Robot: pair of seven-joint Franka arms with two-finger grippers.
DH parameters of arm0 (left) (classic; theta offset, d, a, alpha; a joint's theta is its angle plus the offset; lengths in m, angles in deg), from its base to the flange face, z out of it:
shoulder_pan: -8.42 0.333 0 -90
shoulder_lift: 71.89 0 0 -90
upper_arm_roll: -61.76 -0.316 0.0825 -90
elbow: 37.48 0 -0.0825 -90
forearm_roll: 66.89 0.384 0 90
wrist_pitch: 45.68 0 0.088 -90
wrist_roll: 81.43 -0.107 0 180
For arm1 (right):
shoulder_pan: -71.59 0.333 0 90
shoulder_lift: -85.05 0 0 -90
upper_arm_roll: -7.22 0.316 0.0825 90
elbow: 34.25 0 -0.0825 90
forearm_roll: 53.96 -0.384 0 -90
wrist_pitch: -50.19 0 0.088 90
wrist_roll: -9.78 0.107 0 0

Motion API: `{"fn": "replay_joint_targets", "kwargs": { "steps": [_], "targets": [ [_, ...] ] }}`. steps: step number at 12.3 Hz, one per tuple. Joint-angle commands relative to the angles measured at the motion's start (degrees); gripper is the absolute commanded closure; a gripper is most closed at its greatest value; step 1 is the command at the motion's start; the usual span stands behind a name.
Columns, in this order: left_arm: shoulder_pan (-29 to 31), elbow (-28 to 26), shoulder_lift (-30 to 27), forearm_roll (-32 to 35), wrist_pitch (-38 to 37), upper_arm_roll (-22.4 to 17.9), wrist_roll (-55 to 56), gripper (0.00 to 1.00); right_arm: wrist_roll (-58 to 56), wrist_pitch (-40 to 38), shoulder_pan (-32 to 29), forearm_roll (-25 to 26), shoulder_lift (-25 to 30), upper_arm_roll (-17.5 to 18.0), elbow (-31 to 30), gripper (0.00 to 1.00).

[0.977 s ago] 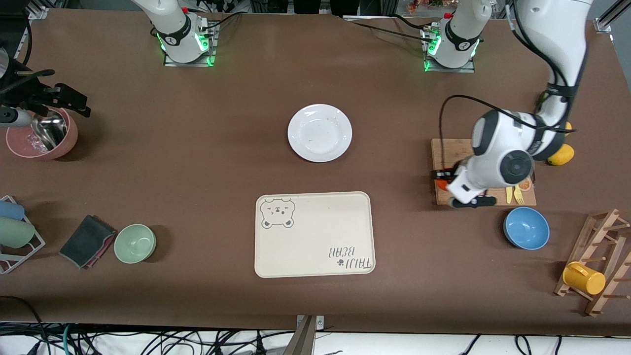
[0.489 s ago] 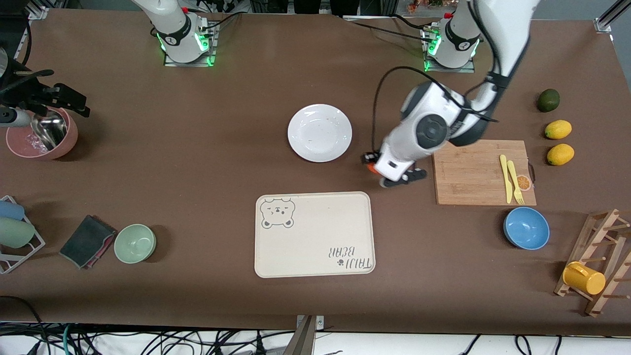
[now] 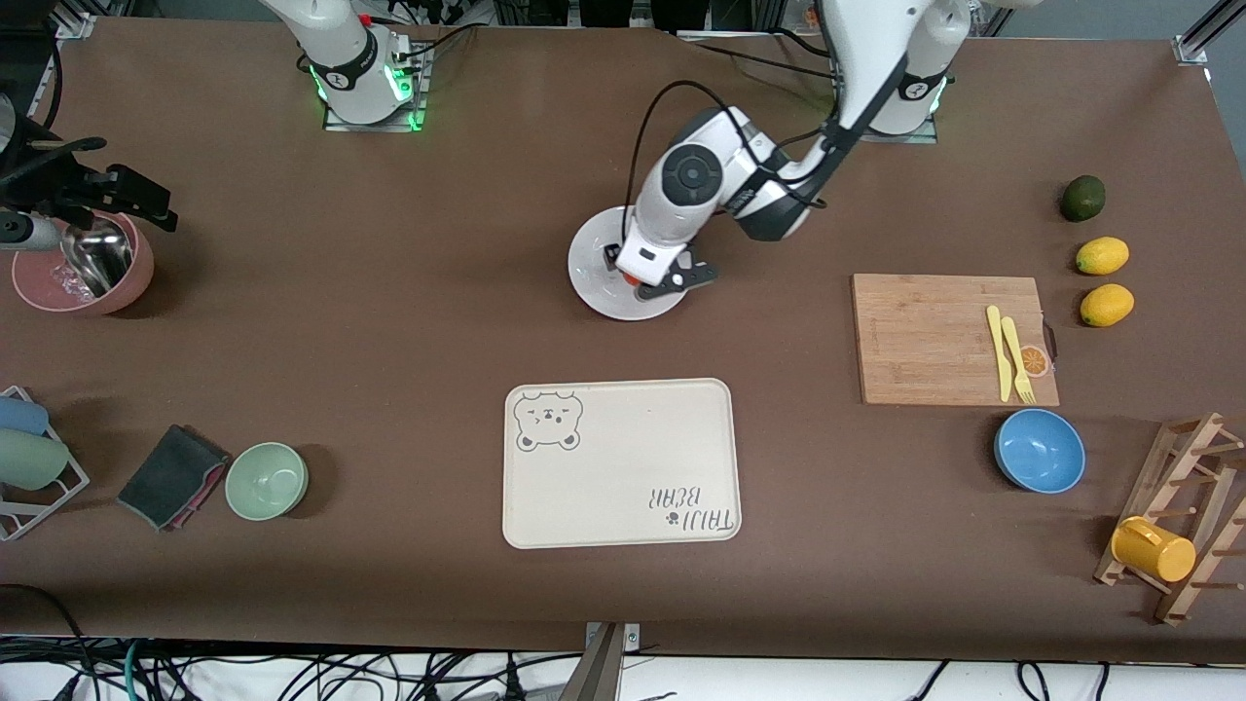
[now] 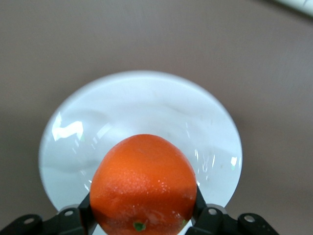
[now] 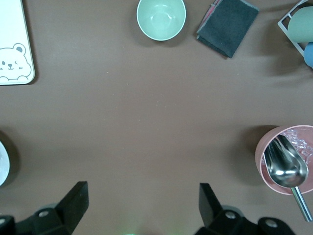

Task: Place orange and plate with both arms
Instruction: 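Carry the orange with the left gripper onto the white plate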

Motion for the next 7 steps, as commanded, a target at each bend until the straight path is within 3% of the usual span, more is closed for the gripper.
{"fn": "replay_joint_targets", "kwargs": {
  "steps": [1, 3, 5, 7],
  "targets": [
    [-3.6, 3.1, 4.5, -0.5, 1.0, -0.9, 1.0, 0.66, 0.1, -0.2, -0.1, -0.3, 0.8, 0.1, -0.5, 0.0],
    [-4.6, 5.5, 7.7, -0.5, 0.9, -1.2, 1.0, 0.58, 0.1, 0.0, -0.1, -0.3, 0.8, 0.1, -0.5, 0.0],
    [-4.6, 5.6, 8.1, 0.3, 0.4, -1.6, 0.9, 0.0, 0.2, -0.1, -0.1, -0.3, 0.8, 0.1, -0.5, 0.0],
    [-4.1, 6.4, 7.3, 2.1, -3.2, -2.4, 0.9, 0.0, 0.2, -0.1, -0.1, -0.3, 0.8, 0.1, -0.5, 0.0]
  ]
}}
